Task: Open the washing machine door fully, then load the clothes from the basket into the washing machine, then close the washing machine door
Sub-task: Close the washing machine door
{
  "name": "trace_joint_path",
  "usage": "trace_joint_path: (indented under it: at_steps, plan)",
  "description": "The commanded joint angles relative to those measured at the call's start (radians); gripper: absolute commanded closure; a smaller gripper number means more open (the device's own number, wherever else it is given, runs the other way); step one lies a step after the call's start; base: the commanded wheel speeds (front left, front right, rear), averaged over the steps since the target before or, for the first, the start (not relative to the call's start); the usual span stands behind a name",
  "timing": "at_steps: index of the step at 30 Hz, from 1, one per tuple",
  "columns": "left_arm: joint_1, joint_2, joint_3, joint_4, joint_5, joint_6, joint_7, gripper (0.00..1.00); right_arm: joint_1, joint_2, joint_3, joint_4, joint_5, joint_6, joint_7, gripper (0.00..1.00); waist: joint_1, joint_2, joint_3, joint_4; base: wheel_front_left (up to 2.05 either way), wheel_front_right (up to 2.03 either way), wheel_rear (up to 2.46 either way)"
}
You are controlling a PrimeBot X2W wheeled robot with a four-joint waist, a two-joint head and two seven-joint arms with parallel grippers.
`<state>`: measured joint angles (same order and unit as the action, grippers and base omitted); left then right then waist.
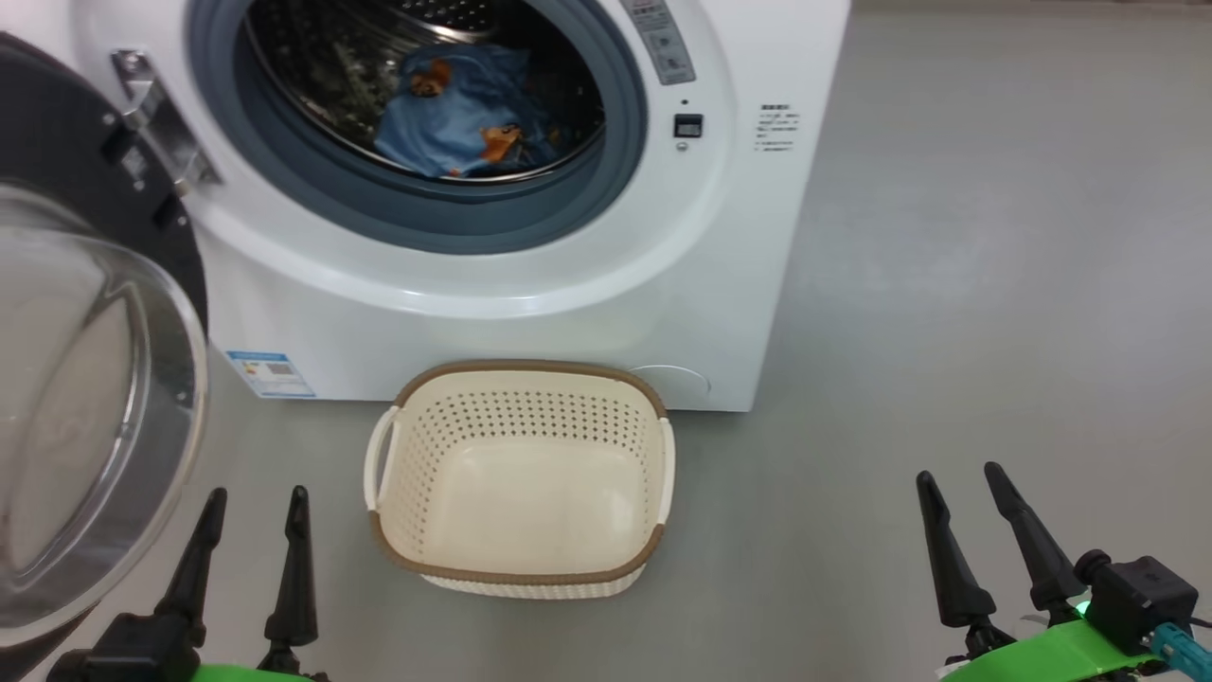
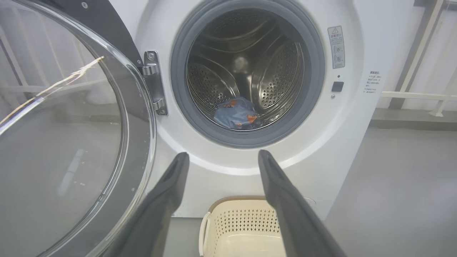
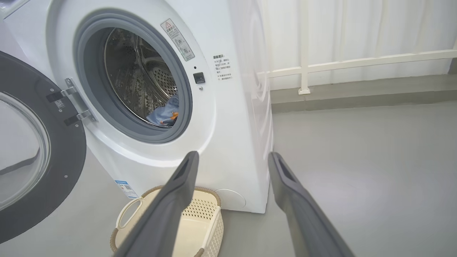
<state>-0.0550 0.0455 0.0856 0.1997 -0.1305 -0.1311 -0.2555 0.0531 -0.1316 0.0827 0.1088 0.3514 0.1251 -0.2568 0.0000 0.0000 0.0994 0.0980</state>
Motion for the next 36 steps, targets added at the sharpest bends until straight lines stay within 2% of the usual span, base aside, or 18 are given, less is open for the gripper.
trace_joint_path:
  at_steps: [1, 12, 22, 36]
  plan:
    - [0.007, 0.012, 0.039, -0.036, -0.001, 0.0, -0.006, 0.0, -0.033, -0.02, 0.032, -0.028, -0.007, 0.006, -0.005, 0.0, 0.0, 0.0, -0.003, 0.047, 0.0, 0.0, 0.0]
    - [0.039, 0.005, 0.05, -0.059, -0.021, 0.006, -0.006, 0.0, -0.055, -0.044, 0.088, -0.026, -0.002, 0.006, -0.005, 0.0, 0.0, 0.0, -0.019, 0.194, 0.0, 0.0, 0.0]
    - [0.062, 0.005, 0.02, -0.07, -0.068, 0.036, -0.006, 0.0, -0.065, -0.058, 0.128, -0.017, 0.004, 0.006, -0.005, 0.0, 0.0, 0.0, -0.023, 0.326, 0.0, 0.0, 0.0]
    - [0.078, 0.005, 0.015, -0.075, -0.084, 0.045, -0.006, 0.0, -0.064, -0.054, 0.149, -0.012, 0.006, 0.006, -0.005, 0.0, 0.0, 0.0, -0.027, 0.401, 0.0, 0.0, 0.0]
